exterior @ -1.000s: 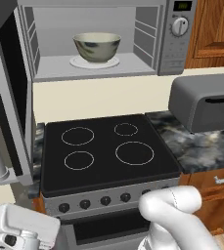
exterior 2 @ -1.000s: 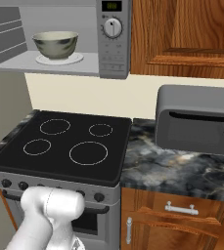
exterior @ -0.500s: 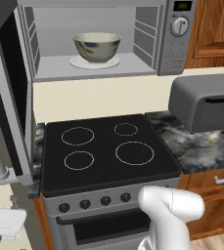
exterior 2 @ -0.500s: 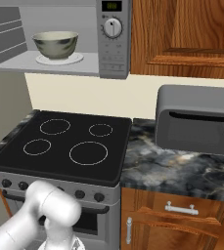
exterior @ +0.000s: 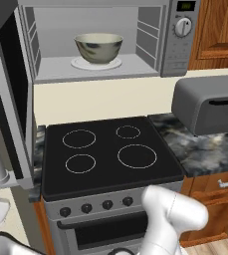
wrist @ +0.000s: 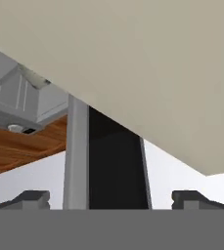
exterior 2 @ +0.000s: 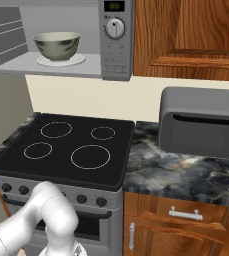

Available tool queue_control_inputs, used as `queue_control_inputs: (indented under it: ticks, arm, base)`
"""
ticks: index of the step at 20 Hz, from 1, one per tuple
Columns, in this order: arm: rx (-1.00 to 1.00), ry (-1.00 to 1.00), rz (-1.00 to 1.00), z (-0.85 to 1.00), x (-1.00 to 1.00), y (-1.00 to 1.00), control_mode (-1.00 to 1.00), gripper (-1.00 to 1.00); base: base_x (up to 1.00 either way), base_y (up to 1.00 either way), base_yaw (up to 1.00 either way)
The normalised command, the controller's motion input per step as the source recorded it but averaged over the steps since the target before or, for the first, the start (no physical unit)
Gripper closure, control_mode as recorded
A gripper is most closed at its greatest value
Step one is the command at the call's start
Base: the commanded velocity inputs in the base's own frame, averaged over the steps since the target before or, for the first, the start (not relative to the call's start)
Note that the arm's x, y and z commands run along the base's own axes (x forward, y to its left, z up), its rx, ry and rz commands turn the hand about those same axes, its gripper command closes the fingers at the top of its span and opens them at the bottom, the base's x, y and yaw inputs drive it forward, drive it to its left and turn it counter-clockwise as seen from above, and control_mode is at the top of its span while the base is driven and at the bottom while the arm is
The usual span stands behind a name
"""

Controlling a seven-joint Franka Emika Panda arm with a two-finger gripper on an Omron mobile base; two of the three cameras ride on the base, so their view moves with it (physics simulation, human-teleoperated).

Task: Pick the carrot from the sink and place it in the bowl. Then pick the bowl and place it in the microwave. Then close the microwave door and press the start button.

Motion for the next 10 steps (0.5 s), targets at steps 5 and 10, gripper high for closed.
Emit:
queue_control_inputs:
  ticks: [5,10]
  arm:
    - [0.0,-0.2,-0.22,0.59,0.01,0.01,-1.0,-1.0]
    - [0.02,-0.18,-0.19,0.88,0.0,-0.17,-1.0,-1.0]
  base:
    - [0.0,0.0,0.0]
    - [0.0,0.0,0.0]
